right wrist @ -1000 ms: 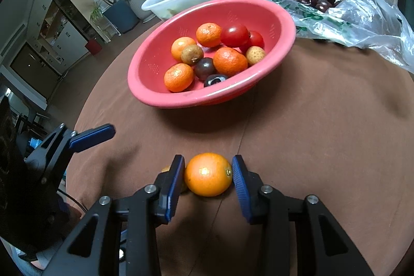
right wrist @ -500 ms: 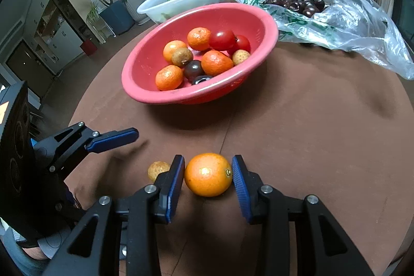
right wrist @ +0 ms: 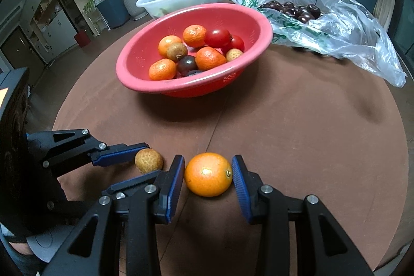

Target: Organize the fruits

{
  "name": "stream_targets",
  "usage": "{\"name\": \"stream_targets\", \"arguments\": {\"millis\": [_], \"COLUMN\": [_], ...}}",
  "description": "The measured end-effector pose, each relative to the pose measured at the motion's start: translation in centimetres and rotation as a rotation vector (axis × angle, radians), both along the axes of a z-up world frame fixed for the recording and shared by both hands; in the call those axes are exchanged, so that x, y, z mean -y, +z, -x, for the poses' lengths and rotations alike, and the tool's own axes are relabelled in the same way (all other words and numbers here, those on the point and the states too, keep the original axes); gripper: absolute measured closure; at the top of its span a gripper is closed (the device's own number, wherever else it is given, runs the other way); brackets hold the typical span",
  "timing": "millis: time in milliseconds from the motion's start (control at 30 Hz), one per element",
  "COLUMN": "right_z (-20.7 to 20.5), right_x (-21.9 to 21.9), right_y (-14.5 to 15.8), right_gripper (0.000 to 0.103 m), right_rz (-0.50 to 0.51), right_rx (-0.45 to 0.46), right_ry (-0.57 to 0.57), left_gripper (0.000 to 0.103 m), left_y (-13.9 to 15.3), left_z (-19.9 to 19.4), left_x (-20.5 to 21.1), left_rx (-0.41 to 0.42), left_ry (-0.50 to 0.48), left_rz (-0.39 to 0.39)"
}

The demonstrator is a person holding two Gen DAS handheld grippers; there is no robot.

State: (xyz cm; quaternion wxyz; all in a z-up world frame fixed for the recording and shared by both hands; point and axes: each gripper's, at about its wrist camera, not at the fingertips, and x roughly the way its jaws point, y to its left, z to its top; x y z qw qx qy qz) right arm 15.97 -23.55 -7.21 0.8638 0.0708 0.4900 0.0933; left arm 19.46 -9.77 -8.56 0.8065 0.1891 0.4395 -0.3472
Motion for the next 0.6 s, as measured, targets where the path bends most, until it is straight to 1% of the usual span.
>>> {"name": "stream_targets", "arguments": {"millis": [300,433,600], "right_z": [0.0,0.2,0.6], "right_x": [-0.7,-0.6,0.3], "right_y": [0.2,0.4,1.5], "right_gripper": [0.062,0.062,0.062], "right_rz": [0.048,0.047,0.043], "right_rx": [0.006,0.015,0.046], "right_ry": [0.021,0.012,-0.013], "left_gripper": [0.077,0.077,0.077], "left_y": [2.1,3.2,5.3], "left_z": [-0.1,-0.1,-0.6], "left_x": [-2.3,-3.6,-5.8], "left_rx": [0.022,0.029,0.057], "left_ry": [0.075,0.112,0.159], "left_rz": [0.073,0.108,0.144]}}
